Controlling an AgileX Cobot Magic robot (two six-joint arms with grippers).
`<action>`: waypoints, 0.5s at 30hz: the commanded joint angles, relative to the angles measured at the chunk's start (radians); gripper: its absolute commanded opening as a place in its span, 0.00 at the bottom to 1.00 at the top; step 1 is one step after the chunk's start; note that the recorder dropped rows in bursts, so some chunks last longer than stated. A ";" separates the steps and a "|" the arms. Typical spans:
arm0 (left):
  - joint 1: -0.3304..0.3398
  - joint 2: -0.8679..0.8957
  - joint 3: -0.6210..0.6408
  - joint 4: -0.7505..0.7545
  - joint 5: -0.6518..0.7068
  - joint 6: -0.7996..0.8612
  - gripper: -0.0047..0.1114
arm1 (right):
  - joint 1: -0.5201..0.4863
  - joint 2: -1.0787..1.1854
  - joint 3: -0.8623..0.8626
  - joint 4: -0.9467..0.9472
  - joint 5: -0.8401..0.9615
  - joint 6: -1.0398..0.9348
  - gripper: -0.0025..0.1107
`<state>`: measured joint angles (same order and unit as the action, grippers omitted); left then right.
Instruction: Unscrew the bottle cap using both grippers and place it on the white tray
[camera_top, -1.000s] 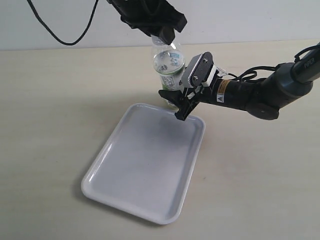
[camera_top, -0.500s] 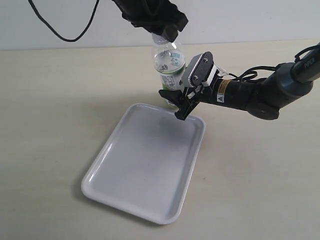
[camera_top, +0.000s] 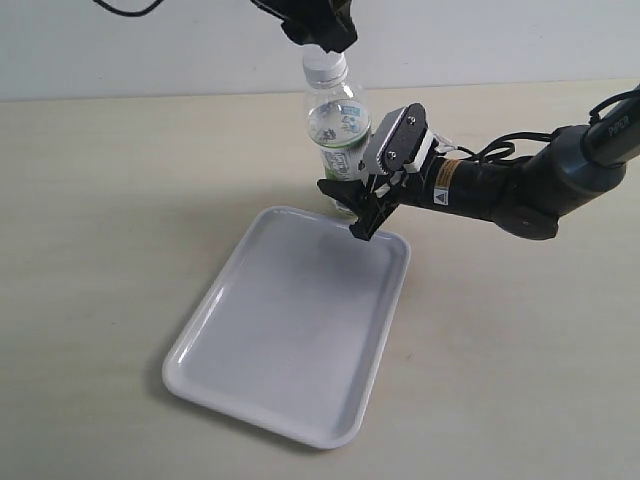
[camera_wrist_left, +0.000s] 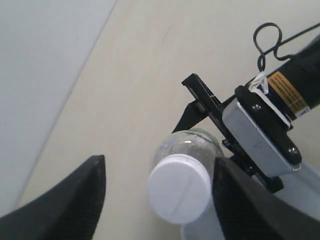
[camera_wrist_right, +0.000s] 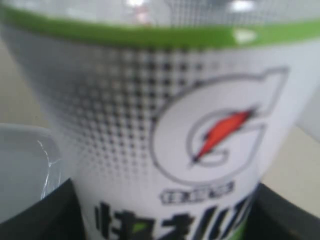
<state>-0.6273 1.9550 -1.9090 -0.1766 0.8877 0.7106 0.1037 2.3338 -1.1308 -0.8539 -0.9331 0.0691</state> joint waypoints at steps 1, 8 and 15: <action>0.000 -0.035 -0.002 -0.024 -0.014 0.199 0.56 | 0.001 0.006 0.007 -0.017 0.074 -0.015 0.02; -0.002 -0.002 -0.002 -0.022 0.064 0.330 0.60 | 0.001 0.006 0.007 -0.017 0.074 -0.015 0.02; -0.002 0.011 -0.002 -0.016 0.088 0.374 0.60 | 0.001 0.006 0.007 -0.015 0.076 -0.021 0.02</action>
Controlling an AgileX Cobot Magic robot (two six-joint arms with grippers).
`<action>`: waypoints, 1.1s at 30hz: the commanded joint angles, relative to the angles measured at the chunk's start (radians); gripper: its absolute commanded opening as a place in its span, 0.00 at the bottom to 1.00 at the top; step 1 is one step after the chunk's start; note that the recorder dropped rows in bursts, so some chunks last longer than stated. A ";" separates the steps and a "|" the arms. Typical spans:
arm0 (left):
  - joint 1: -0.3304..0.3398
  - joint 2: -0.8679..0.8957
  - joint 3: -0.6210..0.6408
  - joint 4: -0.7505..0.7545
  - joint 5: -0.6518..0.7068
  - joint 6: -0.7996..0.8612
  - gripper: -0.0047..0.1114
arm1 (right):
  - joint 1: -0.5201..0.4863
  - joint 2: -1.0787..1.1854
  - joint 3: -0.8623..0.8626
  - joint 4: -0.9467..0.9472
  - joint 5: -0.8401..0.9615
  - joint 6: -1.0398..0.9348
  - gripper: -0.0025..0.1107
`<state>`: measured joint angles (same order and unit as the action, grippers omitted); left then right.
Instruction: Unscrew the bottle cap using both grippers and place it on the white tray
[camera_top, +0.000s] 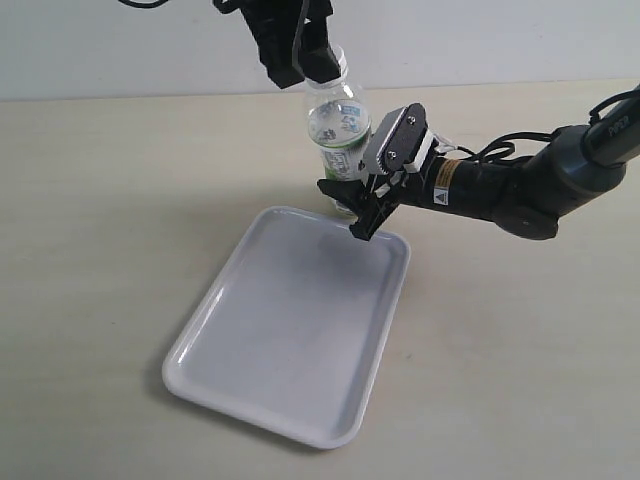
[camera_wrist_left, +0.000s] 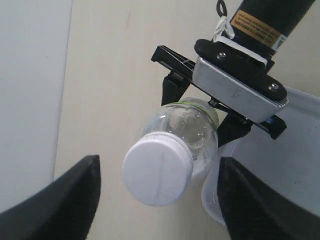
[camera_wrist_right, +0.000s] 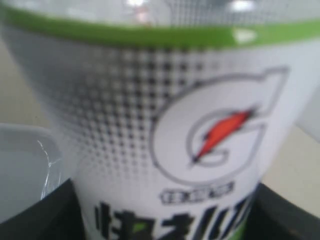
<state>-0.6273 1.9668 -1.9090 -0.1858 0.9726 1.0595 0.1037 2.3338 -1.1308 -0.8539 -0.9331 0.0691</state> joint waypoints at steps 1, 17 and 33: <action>-0.002 -0.001 -0.002 -0.007 0.003 0.033 0.60 | 0.001 0.006 0.007 -0.015 0.076 -0.021 0.02; -0.002 0.046 -0.002 -0.007 -0.001 0.035 0.60 | 0.001 0.006 0.007 -0.015 0.076 -0.022 0.02; -0.002 0.054 -0.002 -0.007 0.008 0.025 0.21 | 0.001 0.006 0.007 -0.015 0.076 -0.022 0.02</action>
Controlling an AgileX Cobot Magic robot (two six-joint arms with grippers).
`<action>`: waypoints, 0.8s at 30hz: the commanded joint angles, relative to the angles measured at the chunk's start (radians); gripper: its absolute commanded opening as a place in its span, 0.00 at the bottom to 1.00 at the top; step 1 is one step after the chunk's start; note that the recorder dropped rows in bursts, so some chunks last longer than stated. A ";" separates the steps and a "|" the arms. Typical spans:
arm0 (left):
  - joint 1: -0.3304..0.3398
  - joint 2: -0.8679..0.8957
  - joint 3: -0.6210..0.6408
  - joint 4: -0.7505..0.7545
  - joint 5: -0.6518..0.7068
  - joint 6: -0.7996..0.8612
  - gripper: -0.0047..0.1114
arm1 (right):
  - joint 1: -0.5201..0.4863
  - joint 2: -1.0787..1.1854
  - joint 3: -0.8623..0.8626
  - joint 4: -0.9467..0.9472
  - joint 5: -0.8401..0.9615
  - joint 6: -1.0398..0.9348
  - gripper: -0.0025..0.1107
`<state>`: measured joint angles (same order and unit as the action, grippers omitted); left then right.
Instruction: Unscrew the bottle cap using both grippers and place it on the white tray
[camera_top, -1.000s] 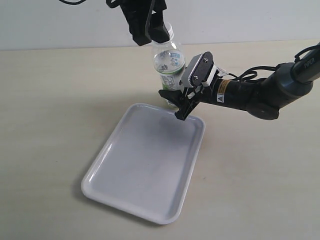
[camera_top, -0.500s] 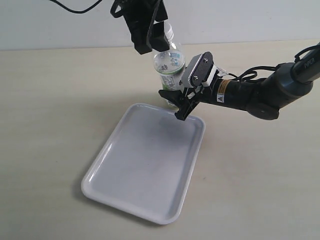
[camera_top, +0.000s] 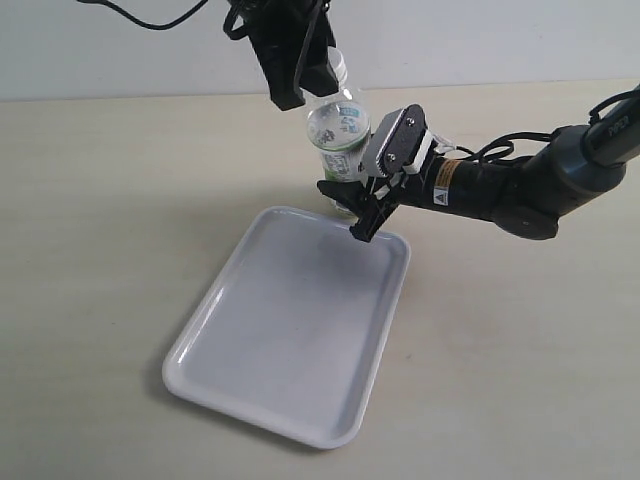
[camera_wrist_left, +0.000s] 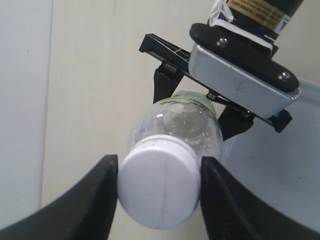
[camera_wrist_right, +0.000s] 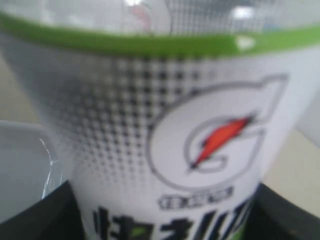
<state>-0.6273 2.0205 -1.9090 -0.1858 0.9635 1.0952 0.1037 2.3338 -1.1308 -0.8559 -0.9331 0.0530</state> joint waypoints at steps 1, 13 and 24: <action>-0.002 0.000 -0.002 -0.007 0.017 -0.011 0.14 | 0.001 0.006 0.007 -0.013 0.076 -0.006 0.02; -0.002 0.000 -0.002 -0.007 -0.012 -0.486 0.04 | 0.001 0.006 0.007 -0.013 0.076 -0.004 0.02; 0.000 -0.002 -0.002 -0.004 -0.011 -0.949 0.04 | 0.001 0.006 0.007 -0.013 0.076 0.002 0.02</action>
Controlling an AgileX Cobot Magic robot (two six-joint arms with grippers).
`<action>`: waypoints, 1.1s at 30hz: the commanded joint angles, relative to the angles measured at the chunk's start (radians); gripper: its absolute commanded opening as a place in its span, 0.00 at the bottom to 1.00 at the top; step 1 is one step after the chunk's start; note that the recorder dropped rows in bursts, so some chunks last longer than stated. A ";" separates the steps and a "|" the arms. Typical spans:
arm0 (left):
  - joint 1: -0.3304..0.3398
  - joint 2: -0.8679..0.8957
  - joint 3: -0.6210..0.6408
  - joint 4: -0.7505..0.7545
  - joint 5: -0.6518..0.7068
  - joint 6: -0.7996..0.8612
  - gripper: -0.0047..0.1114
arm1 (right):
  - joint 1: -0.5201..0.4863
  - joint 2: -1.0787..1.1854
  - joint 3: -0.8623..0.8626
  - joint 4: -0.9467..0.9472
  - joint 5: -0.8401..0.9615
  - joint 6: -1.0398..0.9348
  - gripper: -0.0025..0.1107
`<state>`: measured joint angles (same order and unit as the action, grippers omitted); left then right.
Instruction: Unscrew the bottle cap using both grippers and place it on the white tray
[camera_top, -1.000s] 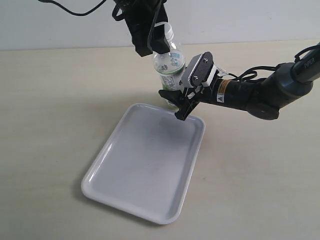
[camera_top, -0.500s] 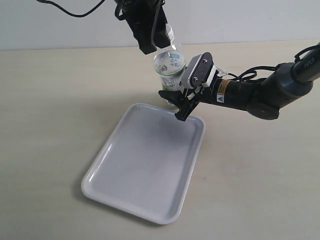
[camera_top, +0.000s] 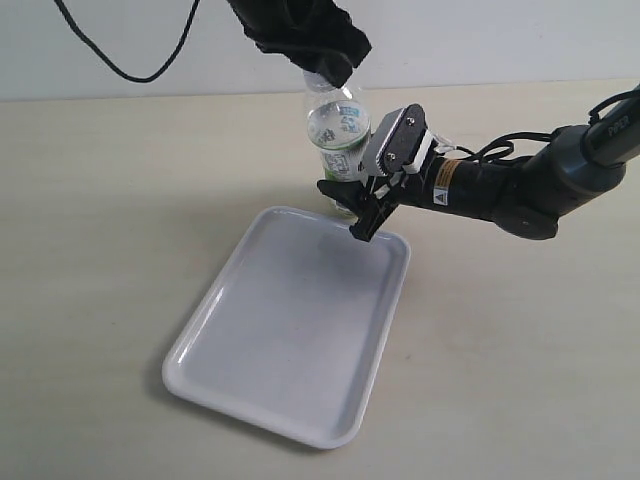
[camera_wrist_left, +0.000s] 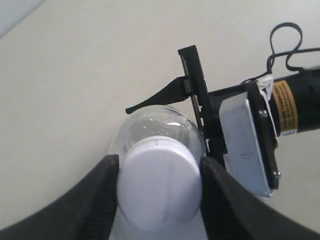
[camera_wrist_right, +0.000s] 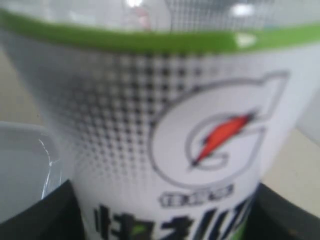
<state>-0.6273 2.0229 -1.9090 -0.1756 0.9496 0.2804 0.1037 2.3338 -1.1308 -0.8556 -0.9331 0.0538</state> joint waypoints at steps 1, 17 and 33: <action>0.000 -0.006 -0.002 -0.014 0.003 -0.149 0.04 | 0.001 0.006 0.007 -0.013 0.076 0.001 0.02; 0.000 -0.036 -0.048 -0.018 -0.002 -0.211 0.04 | 0.001 0.006 0.007 -0.015 0.102 0.001 0.02; 0.000 -0.038 -0.050 -0.001 0.027 -0.010 0.67 | 0.001 0.006 0.007 -0.015 0.114 0.001 0.02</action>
<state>-0.6273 1.9925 -1.9504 -0.1761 0.9829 0.2328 0.1071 2.3315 -1.1308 -0.8574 -0.9224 0.0636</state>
